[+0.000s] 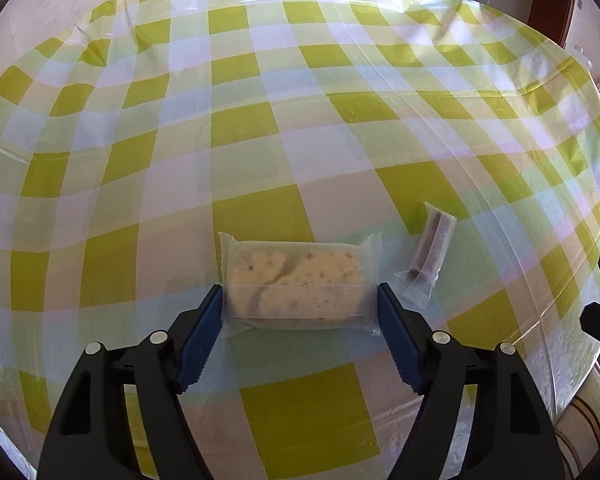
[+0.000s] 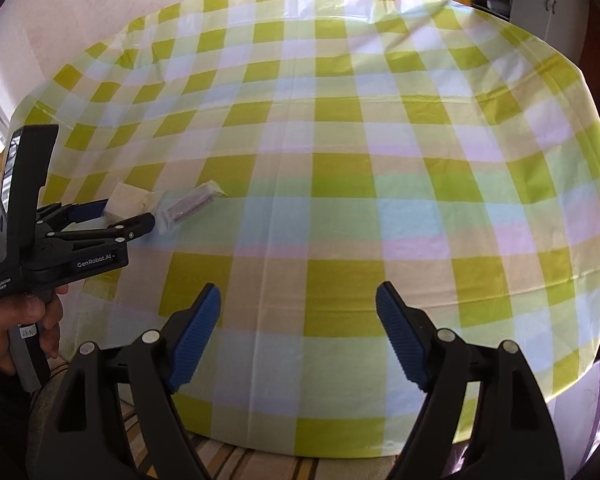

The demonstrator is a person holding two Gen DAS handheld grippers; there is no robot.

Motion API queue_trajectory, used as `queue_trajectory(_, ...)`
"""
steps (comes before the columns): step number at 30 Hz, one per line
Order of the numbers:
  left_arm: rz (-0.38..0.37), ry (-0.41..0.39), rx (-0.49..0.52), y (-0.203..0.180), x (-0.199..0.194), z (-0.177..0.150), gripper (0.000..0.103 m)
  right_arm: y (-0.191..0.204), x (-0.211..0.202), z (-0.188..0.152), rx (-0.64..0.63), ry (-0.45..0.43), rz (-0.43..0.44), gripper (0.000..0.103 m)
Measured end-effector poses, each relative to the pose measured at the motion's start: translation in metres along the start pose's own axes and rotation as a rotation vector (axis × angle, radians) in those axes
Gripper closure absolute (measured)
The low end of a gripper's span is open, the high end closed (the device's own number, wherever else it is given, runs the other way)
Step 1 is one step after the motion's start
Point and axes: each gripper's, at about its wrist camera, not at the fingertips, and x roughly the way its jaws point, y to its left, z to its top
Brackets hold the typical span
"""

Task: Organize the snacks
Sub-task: 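Grasp the clear cracker packet with the left tool while the right tool grasps the wrapped bar, then carry the cracker packet and wrapped bar over the white box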

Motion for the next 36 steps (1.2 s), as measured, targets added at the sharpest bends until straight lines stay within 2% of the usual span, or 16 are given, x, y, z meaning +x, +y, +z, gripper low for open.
queue_trajectory(11, 0.002, -0.044, -0.086, 0.024, -0.006, -0.008, 0.039, 0.062, 0.04, 0.043, -0.354, 0.018, 0.08, 0.023)
queue_trajectory(16, -0.003, -0.057, -0.108, 0.03, -0.008, -0.01, 0.041, 0.075, 0.056, 0.059, -0.439, 0.033, 0.132, 0.023)
queue_trajectory(20, -0.007, -0.063, -0.123, 0.033, -0.009, -0.011, 0.041, 0.085, 0.07, 0.064, -0.475, 0.059, 0.171, 0.023)
queue_trajectory(27, -0.014, -0.066, -0.131, 0.035, -0.009, -0.012, 0.041, 0.089, 0.091, 0.066, -0.494, 0.088, 0.17, 0.023)
queue_trajectory(31, -0.018, -0.068, -0.135, 0.035, -0.01, -0.012, 0.041, 0.084, 0.092, 0.065, -0.466, 0.088, 0.201, 0.034)
queue_trajectory(36, -0.016, -0.068, -0.135, 0.035, -0.01, -0.012, 0.041, 0.081, 0.091, 0.067, -0.451, 0.082, 0.198, 0.041)
